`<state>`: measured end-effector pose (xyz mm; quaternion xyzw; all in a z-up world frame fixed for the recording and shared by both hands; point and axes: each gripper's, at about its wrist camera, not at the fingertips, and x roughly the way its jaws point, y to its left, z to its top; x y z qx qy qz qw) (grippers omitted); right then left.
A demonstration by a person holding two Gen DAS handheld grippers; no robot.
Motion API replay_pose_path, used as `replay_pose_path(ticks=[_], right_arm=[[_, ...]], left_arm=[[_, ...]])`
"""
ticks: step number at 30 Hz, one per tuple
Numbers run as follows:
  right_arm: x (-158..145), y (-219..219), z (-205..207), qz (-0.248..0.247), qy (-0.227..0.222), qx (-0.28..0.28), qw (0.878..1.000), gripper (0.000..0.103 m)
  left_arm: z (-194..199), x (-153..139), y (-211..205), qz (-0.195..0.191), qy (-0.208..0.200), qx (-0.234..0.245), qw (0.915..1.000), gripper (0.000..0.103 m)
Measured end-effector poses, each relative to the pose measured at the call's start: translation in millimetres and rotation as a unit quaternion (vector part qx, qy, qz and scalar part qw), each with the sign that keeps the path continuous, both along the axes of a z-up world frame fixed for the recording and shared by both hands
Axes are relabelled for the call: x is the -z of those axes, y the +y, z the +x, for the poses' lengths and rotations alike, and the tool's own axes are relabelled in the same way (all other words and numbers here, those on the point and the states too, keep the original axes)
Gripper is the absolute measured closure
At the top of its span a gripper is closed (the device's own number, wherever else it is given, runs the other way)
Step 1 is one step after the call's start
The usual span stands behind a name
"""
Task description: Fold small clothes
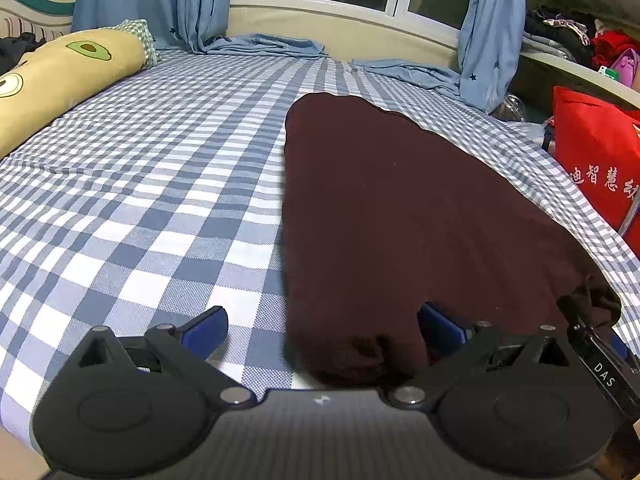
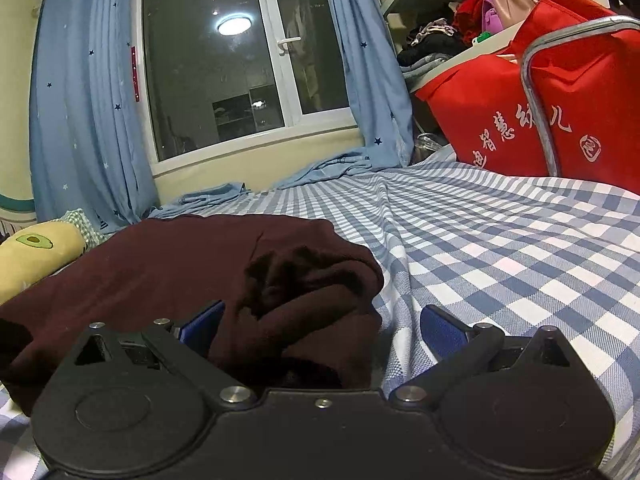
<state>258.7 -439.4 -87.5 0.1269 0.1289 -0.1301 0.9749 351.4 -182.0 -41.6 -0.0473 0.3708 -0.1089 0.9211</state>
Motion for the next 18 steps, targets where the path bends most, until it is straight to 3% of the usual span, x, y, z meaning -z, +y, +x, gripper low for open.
replay_pose_path(ticks=[18], right_arm=[[3.0,5.1,-2.1,-0.006,-0.009,0.006,1.000,0.001]], left_arm=[[0.9,2.8,3.5,-0.015,0.004,-0.002,0.9999,0.000]])
